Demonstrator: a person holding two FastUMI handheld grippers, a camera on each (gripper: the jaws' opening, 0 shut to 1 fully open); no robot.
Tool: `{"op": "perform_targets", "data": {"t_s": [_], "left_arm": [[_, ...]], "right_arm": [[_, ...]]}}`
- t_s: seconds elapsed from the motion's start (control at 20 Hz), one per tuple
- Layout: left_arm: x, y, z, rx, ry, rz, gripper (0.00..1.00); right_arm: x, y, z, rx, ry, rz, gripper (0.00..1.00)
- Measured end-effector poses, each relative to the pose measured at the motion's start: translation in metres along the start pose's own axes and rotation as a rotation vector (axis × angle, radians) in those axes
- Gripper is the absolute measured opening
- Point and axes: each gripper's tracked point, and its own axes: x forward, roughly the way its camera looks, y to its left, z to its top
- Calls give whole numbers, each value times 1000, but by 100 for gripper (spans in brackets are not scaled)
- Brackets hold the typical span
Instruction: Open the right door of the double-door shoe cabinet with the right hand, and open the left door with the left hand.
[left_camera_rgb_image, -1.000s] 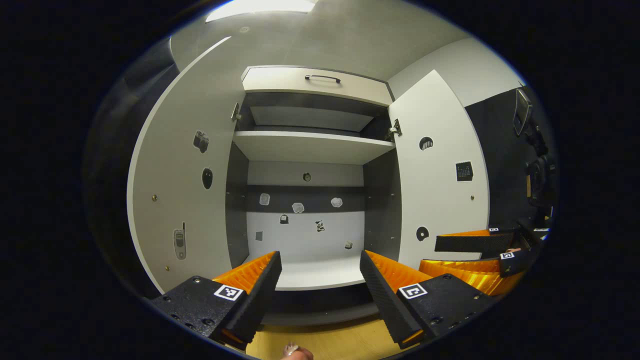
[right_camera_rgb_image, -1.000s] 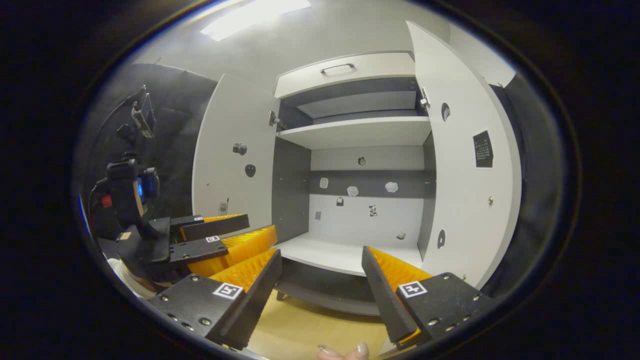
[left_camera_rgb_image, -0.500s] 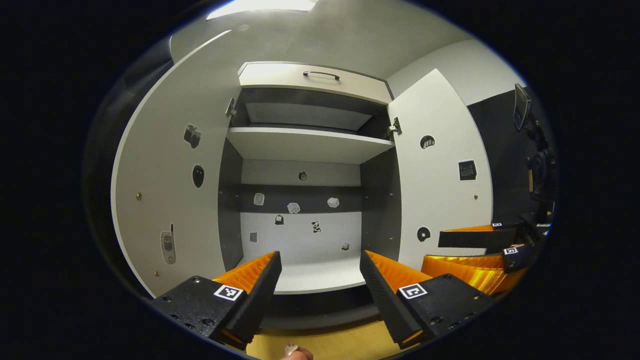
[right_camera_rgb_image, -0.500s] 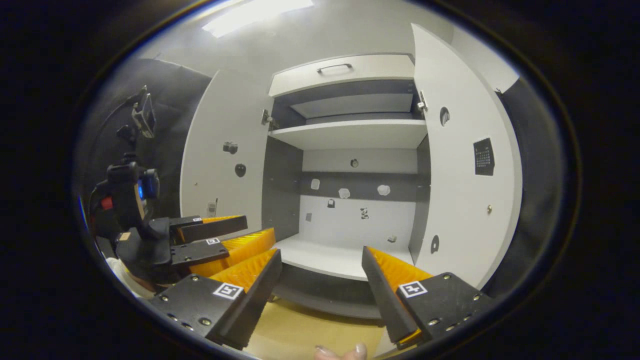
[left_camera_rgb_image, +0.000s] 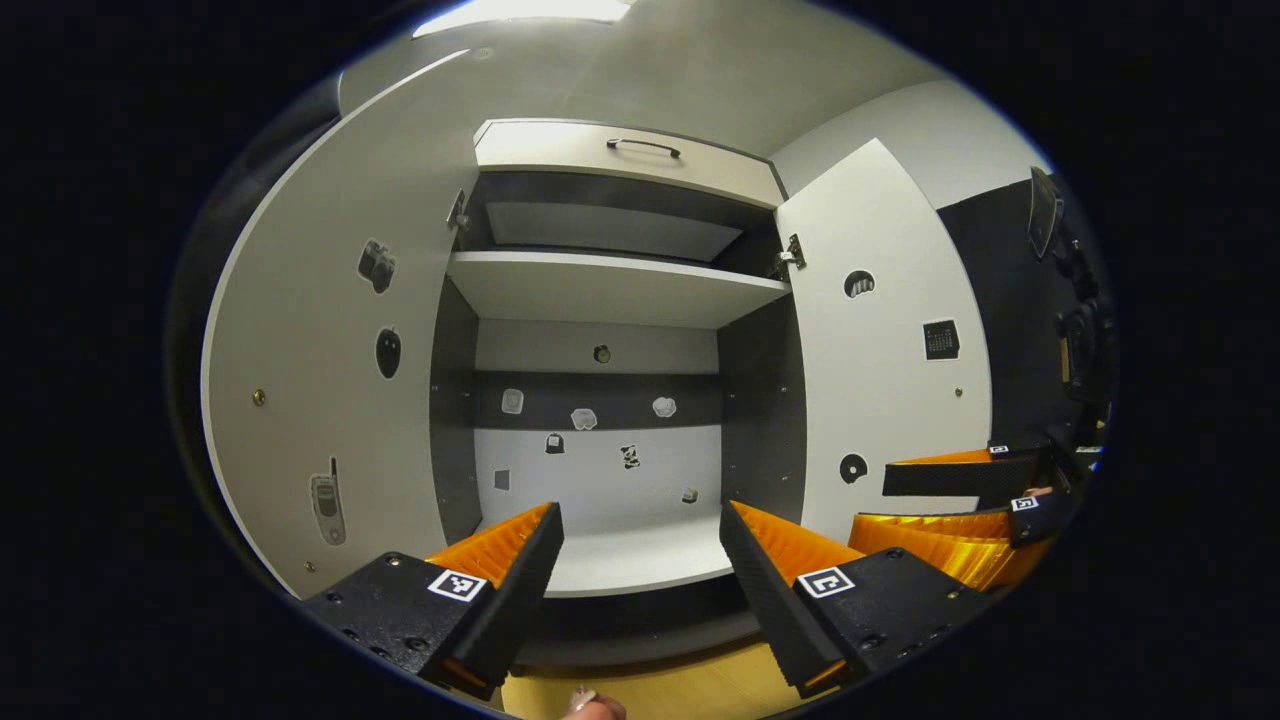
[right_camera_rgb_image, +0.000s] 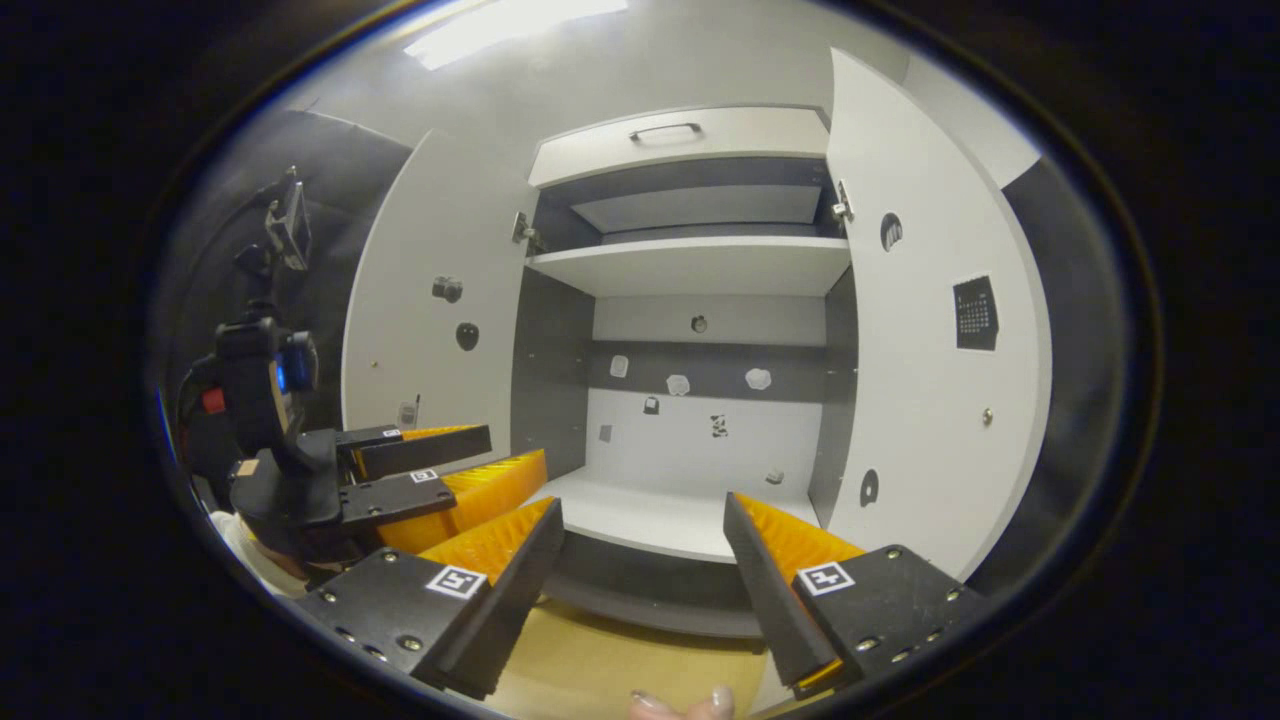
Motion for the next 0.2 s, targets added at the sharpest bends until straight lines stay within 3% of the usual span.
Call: {"op": "perform_targets", "data": {"t_s": [0.2], "left_arm": [[3,8,-4,-5,11,2,97]], "right_arm": [[8,2,-1,-3,-5,-18,97]]}}
